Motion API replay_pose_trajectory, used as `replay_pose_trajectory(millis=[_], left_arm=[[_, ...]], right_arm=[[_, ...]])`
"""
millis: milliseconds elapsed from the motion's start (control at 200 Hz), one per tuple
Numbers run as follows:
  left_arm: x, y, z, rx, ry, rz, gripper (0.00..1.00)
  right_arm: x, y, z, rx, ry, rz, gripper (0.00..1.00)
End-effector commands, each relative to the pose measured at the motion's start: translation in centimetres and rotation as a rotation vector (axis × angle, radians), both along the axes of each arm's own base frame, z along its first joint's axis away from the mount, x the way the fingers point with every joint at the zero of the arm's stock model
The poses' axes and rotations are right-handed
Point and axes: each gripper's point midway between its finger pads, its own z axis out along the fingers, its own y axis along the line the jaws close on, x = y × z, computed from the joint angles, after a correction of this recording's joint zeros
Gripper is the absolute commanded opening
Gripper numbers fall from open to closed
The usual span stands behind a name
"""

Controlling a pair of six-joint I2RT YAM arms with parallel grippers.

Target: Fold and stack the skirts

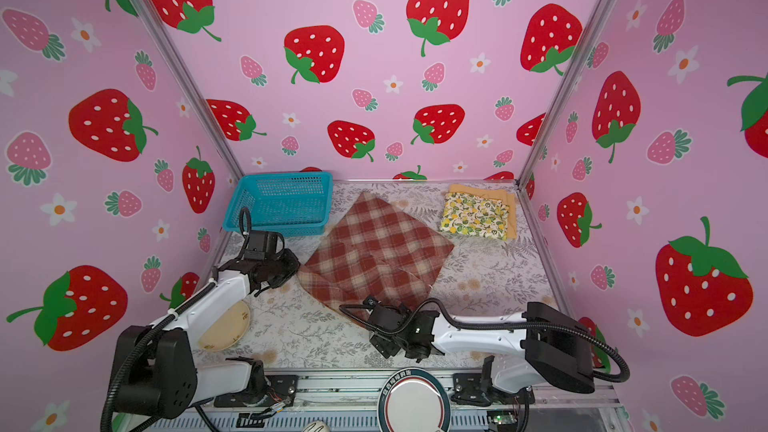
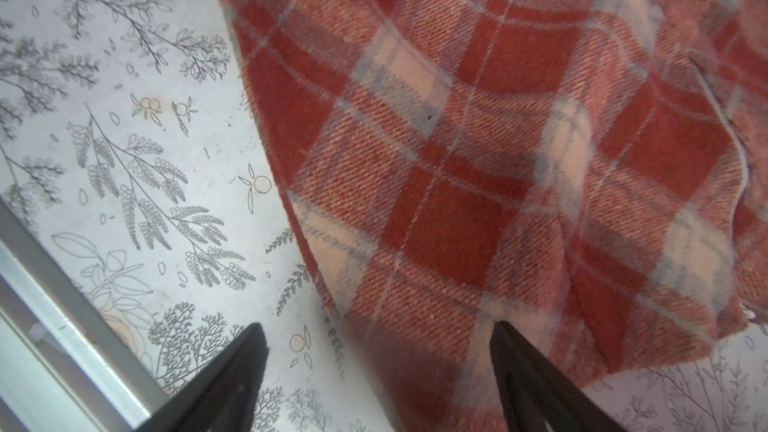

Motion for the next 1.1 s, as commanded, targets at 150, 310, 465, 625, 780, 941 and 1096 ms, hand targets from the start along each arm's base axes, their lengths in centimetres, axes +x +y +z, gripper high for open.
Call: replay_pose_trajectory(millis=[150, 310, 465, 625, 780, 941, 1096], left_arm=[[1.4, 0.4, 1.6, 0.006, -0.029, -0.002, 0.00], [1.7, 0.5, 1.7, 0.002, -0.026, -0.005, 0.00], [2.0, 0.7, 2.0, 0.005, -0.033, 0.001, 0.00], [2.3, 0.8, 2.3, 0.002, -0.035, 0.003, 0.00], [2.7, 0.9, 2.6, 0.002, -0.039, 0.003, 0.00], [2.9, 1.0, 2.8, 0.006, -0.042, -0.001, 0.00], [2.8, 0.7, 3.0, -0.010, -0.044, -0.013, 0.00]], right_arm=[[-0.6, -1.8, -2.3, -0.056, 0.028, -0.035, 0.79], [-0.8, -1.8, -2.7, -0.054, 0.037, -0.033, 0.73], [-0.8, -2.1, -3.1, -0.075, 0.043, -0.046, 0.66], [-0.6, -2.4, -3.7, -0.098, 0.047, -0.076, 0.59], [-0.5, -2.8, -4.5, -0.145, 0.049, -0.093, 0.43], [-0.4, -2.9, -4.7, -0.154, 0.048, -0.106, 0.18], [-1.0, -2.6, -4.4, -0.126, 0.076, -0.084, 0.07]])
